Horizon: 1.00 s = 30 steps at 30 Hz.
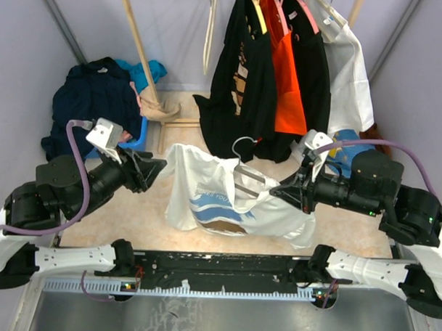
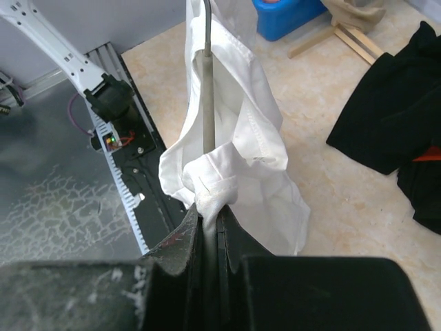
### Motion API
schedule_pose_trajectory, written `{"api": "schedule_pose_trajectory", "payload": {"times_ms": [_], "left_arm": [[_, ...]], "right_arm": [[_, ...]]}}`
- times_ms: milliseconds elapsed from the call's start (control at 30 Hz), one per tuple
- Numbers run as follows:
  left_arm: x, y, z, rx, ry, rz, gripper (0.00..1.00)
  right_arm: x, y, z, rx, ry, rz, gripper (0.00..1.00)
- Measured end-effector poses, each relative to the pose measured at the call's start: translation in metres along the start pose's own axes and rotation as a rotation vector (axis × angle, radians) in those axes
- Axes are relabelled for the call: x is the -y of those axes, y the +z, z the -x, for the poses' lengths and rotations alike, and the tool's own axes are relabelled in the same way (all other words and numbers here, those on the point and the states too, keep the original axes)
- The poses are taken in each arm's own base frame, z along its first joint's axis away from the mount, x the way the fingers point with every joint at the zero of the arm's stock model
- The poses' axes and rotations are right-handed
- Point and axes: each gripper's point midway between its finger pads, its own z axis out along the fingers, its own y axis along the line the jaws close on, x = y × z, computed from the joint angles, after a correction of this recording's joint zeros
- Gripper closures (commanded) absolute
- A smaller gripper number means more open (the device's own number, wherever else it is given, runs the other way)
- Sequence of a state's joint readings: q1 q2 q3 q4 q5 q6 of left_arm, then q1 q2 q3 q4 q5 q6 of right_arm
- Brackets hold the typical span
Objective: Place the t-shirt on the hanger
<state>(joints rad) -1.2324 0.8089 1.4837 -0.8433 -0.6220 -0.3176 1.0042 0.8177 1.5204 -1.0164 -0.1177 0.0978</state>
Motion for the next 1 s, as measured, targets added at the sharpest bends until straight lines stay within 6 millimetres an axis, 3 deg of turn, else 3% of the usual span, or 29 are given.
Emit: {"api": "schedule_pose_trajectory", "payload": {"times_ms": [333,633,833,1000], "left_arm": [[0.010,-0.011,-0.014,-0.048,0.018,-0.108,0.44],[0.013,0.003,-0.040,-0.153,0.107,-0.085,0.46],[-0.006,0.011,-0.058,-0.224,0.159,0.042,0.61],[-0.010,0.012,-0.063,-0.252,0.178,0.077,0.87]], "right_arm": [[-0.012,-0.022,0.000,0.016,0.007,0.052,1.00],[-0.018,-0.023,-0.006,-0.011,0.011,0.087,1.00],[-0.019,-0.022,-0.006,-0.015,0.011,0.093,1.00],[-0.018,-0.020,-0.007,-0.020,0.011,0.090,1.00]]}}
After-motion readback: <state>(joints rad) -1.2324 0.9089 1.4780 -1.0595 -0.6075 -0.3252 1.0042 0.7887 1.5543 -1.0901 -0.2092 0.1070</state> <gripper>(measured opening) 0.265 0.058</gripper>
